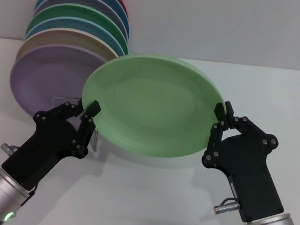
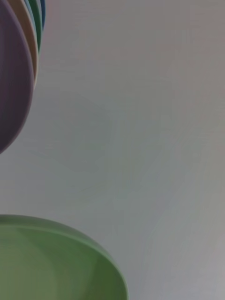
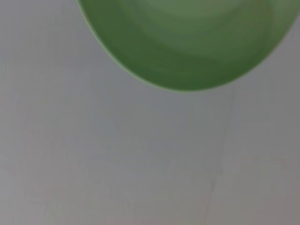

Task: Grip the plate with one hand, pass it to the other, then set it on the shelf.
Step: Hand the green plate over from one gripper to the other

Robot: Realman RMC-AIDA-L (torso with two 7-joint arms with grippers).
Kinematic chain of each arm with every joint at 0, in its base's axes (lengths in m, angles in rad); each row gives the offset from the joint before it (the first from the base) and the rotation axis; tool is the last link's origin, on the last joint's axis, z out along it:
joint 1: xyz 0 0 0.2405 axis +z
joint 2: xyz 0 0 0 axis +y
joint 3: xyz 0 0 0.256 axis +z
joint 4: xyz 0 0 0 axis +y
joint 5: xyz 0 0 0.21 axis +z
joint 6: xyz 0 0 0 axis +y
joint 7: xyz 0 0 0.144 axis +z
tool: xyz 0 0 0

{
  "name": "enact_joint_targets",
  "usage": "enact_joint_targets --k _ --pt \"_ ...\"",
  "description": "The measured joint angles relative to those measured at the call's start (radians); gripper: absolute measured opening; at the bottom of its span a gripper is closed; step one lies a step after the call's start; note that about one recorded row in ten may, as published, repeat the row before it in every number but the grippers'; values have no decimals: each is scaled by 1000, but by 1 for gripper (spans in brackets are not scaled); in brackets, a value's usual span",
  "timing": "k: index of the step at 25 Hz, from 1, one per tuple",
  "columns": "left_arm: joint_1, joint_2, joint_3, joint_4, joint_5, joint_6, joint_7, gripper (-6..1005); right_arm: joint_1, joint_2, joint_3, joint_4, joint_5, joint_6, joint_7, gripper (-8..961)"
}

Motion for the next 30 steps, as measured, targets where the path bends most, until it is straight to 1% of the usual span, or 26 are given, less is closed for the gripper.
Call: enact_joint_targets --k 7,12,19,30 --pt "-1 0 0 1 0 -9 0 131 2 0 -2 -4 0 5 0 19" --pt "-4 0 0 2 -1 -10 -1 91 4 0 -2 -6 -1 5 2 19" --pt "-5 -1 0 2 -6 -11 8 60 8 0 -2 -9 -1 7 3 18" --pt "-5 -2 -1 1 -6 -13 13 59 15 0 -3 -11 -2 6 9 89"
